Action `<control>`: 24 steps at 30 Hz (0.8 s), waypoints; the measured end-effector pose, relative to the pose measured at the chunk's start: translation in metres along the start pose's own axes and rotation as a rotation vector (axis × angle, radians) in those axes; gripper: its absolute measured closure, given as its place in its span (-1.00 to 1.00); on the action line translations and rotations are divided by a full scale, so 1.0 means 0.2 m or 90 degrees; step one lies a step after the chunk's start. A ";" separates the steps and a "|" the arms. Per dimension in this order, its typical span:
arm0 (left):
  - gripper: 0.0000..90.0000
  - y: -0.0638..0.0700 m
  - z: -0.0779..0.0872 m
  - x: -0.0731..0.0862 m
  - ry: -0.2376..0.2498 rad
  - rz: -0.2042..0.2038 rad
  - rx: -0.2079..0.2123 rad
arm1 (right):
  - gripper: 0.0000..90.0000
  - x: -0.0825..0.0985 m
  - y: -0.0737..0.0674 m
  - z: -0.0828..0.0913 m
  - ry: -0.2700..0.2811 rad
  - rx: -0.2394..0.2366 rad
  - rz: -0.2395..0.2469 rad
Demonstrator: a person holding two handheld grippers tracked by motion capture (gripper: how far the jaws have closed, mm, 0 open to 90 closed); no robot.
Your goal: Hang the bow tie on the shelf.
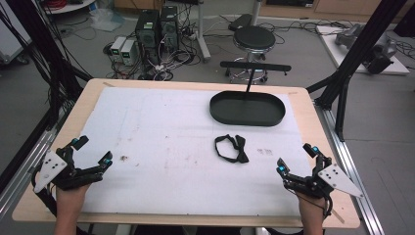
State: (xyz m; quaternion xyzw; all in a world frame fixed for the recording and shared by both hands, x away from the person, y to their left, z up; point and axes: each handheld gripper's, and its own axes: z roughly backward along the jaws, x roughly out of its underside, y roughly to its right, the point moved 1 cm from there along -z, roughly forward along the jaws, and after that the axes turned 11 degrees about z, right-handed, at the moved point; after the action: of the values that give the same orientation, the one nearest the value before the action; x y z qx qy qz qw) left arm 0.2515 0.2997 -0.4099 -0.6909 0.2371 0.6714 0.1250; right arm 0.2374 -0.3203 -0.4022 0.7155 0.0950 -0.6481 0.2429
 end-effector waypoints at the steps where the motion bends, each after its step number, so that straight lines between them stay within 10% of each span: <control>1: -0.85 0.00 0.00 0.00 0.000 0.000 0.000 | -0.93 0.00 0.00 0.00 0.000 0.000 0.000; 24: -0.85 0.01 -0.07 -0.02 0.010 0.000 0.007 | -0.90 -0.07 -0.06 -0.04 -0.067 -0.043 -0.042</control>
State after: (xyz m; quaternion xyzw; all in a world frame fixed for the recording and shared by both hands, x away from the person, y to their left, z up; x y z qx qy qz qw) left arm 0.2633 0.2918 -0.4049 -0.6955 0.2415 0.6648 0.1268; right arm 0.2364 -0.3041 -0.3904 0.6686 0.1276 -0.6887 0.2498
